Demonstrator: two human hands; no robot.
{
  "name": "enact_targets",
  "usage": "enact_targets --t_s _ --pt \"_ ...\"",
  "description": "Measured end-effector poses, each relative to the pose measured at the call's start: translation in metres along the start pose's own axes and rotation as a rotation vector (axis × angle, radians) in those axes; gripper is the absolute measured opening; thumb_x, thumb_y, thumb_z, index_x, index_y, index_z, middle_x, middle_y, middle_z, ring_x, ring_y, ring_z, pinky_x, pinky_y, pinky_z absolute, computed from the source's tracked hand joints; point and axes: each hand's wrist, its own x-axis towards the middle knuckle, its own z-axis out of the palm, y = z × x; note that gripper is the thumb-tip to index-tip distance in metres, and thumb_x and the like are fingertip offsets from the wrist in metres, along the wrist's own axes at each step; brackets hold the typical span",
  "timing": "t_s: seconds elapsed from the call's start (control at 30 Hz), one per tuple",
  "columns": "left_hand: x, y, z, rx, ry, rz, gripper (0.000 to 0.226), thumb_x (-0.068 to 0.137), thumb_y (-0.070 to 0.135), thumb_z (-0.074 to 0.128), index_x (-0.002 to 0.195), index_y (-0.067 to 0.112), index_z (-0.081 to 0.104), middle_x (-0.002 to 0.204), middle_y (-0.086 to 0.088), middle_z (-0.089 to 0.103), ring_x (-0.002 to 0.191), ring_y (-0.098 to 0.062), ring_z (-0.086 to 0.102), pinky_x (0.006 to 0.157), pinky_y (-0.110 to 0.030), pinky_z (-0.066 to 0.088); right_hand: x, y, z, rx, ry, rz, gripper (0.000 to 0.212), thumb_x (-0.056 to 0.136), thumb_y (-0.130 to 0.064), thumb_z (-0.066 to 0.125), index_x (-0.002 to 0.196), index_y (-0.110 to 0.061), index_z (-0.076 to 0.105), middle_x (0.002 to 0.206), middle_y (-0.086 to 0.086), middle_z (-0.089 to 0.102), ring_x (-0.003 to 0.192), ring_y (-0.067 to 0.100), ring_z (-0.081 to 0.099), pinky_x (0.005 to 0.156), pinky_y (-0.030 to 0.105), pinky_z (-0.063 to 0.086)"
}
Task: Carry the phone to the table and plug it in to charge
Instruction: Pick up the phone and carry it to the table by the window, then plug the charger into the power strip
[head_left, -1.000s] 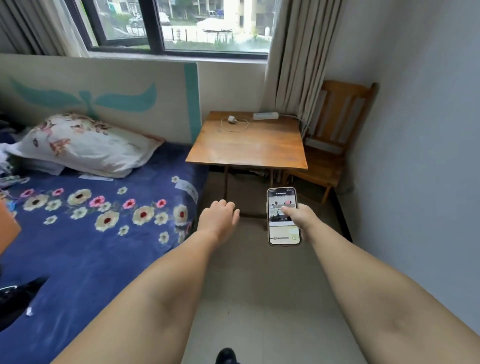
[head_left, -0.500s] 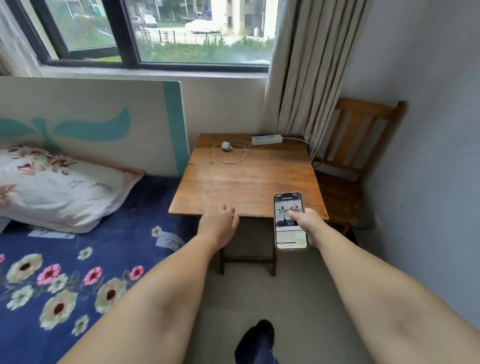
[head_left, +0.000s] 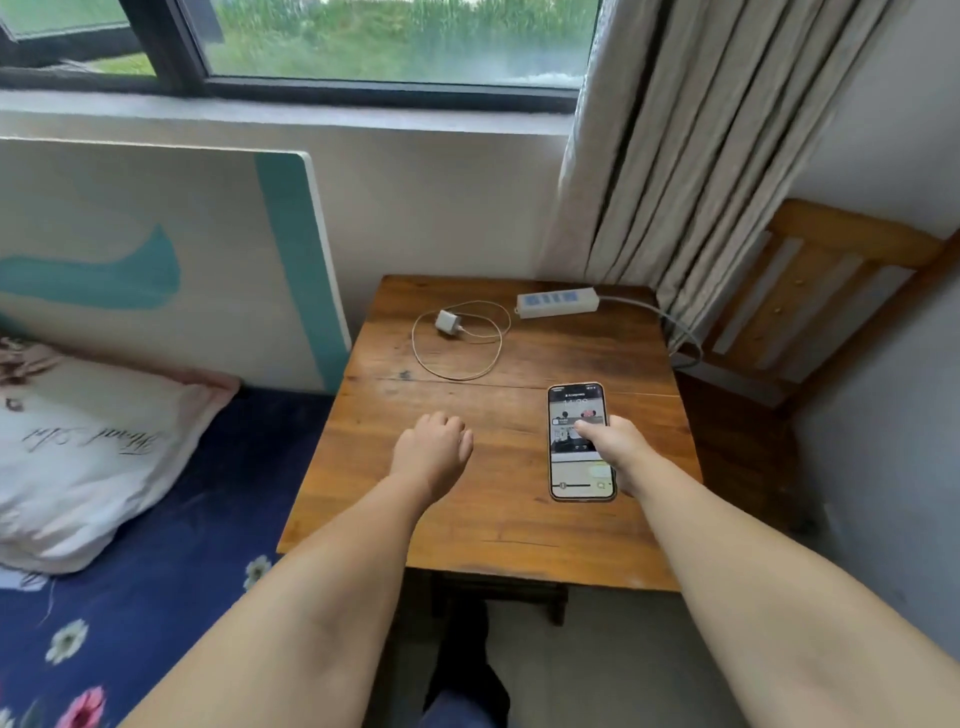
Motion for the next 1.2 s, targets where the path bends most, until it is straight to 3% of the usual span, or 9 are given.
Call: enact_targets --t_s 0.1,0.3,0.43,0.53,0.67,0.73,0.87,1.0,1.2 --pt "0.066 -0.006 0.018 0.004 -0.033 0.031 0.035 0.097 0.033 0.031 0.110 0.012 0.055 0.115 -0.010 0.058 0.109 -0.029 0.048 0.085 -0.040 0.043 0.057 -0.017 0.006 0.000 0.029 0.056 0.036 0.090 -0.016 0.057 0.124 -0.006 0.054 0.123 0.018 0.060 0.111 0.036 0.058 0.099 0.052 0.046" --pt "0.177 0.009 0.067 -0.046 -0.125 0.125 0.036 0.096 0.033 0.033 0.117 0.011 0.052 0.119 -0.012 0.055 0.112 -0.031 0.047 0.086 -0.042 0.043 0.161 -0.034 0.014 -0.023 0.075 0.152 0.022 0.089 -0.018 0.056 0.110 -0.013 0.056 0.111 0.015 0.067 0.097 0.035 0.066 0.089 0.051 0.053" --pt "0.214 0.017 0.116 -0.041 -0.197 0.178 0.038 0.095 0.031 0.036 0.124 0.011 0.048 0.127 -0.013 0.052 0.118 -0.030 0.045 0.092 -0.041 0.040 0.211 -0.023 0.021 -0.054 0.088 0.198 0.011 0.091 -0.020 0.055 0.102 -0.018 0.053 0.107 0.010 0.066 0.092 0.029 0.066 0.080 0.042 0.056" --pt "0.229 0.014 0.153 -0.050 -0.252 0.191 0.049 0.095 0.032 0.036 0.141 0.014 0.033 0.151 -0.010 0.032 0.139 -0.025 0.026 0.112 -0.040 0.021 0.243 -0.004 0.027 -0.045 0.104 0.234 0.019 0.092 -0.018 0.053 0.111 -0.016 0.053 0.112 0.010 0.063 0.097 0.028 0.063 0.086 0.041 0.053" --pt "0.234 -0.005 0.189 0.015 -0.262 0.199 0.059 0.096 0.041 0.028 0.148 0.020 0.011 0.159 -0.002 0.006 0.146 -0.018 0.000 0.117 -0.041 0.001 0.265 0.016 0.036 -0.055 0.103 0.255 0.019 0.094 -0.019 0.052 0.112 -0.015 0.053 0.112 0.010 0.063 0.094 0.027 0.061 0.077 0.037 0.052" --pt "0.233 -0.011 0.201 0.041 -0.215 0.209 0.060 0.096 0.043 0.026 0.148 0.020 0.009 0.159 -0.002 0.006 0.146 -0.018 0.000 0.116 -0.041 -0.002 0.274 0.025 0.039 -0.105 0.108 0.237 0.015 0.094 -0.021 0.052 0.108 -0.017 0.053 0.112 0.009 0.063 0.093 0.026 0.061 0.075 0.035 0.051" --pt "0.231 -0.012 0.208 0.056 -0.117 0.225 0.060 0.093 0.044 0.023 0.147 0.018 0.019 0.157 -0.004 0.018 0.145 -0.021 0.012 0.116 -0.043 0.006 0.282 0.030 0.041 -0.232 0.139 0.166 0.020 0.093 -0.023 0.052 0.110 -0.012 0.054 0.116 0.010 0.061 0.096 0.025 0.058 0.074 0.030 0.047" --pt "0.230 -0.013 0.210 0.072 -0.122 0.217 0.061 0.092 0.045 0.021 0.147 0.018 0.018 0.157 -0.004 0.018 0.145 -0.020 0.012 0.116 -0.043 0.005 0.286 0.030 0.037 -0.578 0.129 0.153 0.040 0.093 -0.036 0.048 0.121 -0.007 0.049 0.119 0.013 0.060 0.103 0.031 0.058 0.072 0.033 0.044" --pt "0.232 -0.014 0.209 0.087 -0.178 0.214 0.062 0.093 0.047 0.016 0.148 0.021 0.007 0.159 -0.002 0.007 0.145 -0.016 -0.001 0.116 -0.041 -0.003 0.290 0.024 0.021 -1.197 0.127 -0.036 0.063 0.089 -0.059 0.039 0.127 -0.009 0.045 0.122 0.013 0.058 0.104 0.031 0.060 0.064 0.034 0.044"
